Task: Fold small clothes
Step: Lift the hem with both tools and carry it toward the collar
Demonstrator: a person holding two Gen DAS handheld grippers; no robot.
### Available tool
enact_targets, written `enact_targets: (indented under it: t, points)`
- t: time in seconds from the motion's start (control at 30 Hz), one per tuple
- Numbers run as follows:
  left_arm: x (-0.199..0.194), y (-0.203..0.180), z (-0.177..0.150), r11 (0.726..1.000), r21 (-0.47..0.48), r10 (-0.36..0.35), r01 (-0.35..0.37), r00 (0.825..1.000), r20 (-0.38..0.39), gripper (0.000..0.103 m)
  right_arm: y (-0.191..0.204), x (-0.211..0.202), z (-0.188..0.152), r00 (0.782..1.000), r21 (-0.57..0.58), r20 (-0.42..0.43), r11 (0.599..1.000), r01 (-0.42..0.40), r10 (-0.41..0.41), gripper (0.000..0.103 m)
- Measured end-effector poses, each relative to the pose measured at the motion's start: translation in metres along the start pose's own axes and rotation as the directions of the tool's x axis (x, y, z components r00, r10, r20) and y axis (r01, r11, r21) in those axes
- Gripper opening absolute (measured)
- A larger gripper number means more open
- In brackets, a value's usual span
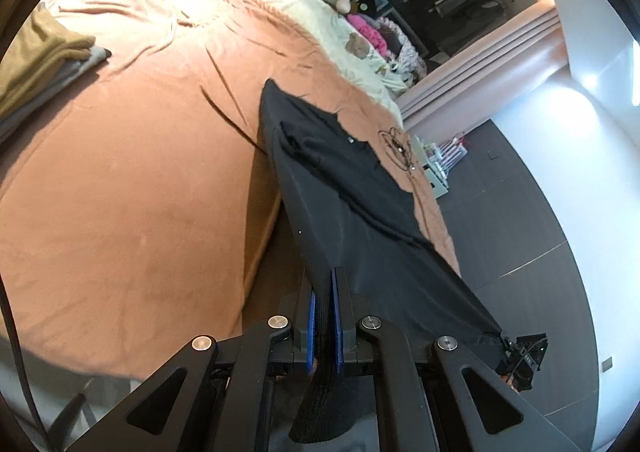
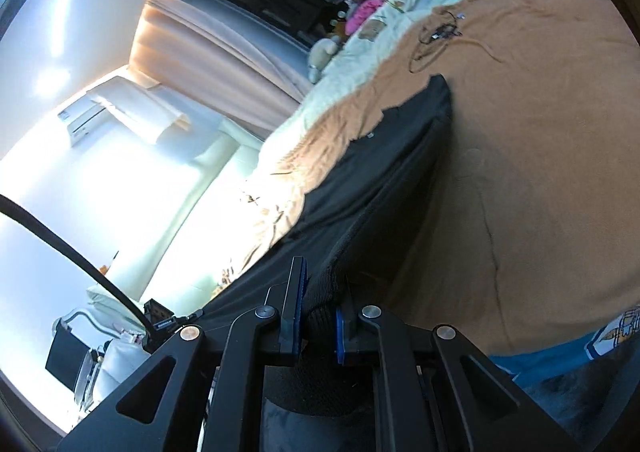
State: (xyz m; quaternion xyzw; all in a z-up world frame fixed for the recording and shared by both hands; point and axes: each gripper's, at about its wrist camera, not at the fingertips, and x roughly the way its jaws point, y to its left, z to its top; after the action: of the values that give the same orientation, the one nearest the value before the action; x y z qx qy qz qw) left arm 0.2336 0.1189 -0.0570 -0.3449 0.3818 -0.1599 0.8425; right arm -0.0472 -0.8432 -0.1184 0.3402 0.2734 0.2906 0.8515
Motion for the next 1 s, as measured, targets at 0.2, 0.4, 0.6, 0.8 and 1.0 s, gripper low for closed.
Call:
enact_targets:
  t: [0.2,0.4,0.6,0.8,1.0]
  points:
    - [-0.038,-0.010,-0.029,1.000,0.014,0.014,-0.014,1.000,0.014,0.007,-0.005,-0.023,-0.025,1.000,-0.010,-0.017,1.000,-0.012,0.012,0.008]
    - [-0.072,-0.020,-0.058,1.000,0.028,0.004,-0.005,0.999,0.038,0.007,0.007,-0.033,-0.024,0.999,-0.022,-0.031,1.000,-0.016,0.015,0.008]
    - [-0.104,-0.031,-0.091,0.999,0.047,-0.019,0.016,0.998,0.054,0.007,0.011,-0.051,-0.032,0.999,-0.040,-0.028,0.999,-0.032,0.030,0.008]
    - [-0.109,-0.035,-0.087,0.997,0.072,-0.011,0.007,0.999,0.053,0.007,0.001,-0.043,-0.020,0.999,-0.048,-0.047,0.999,-0.014,0.012,0.009]
    - [-0.099,-0.051,-0.048,0.993,0.117,-0.013,0.004,0.997,0.082,0.007,0.011,-0.024,0.021,0.999,-0.095,-0.034,0.995,0.026,-0.029,0.009]
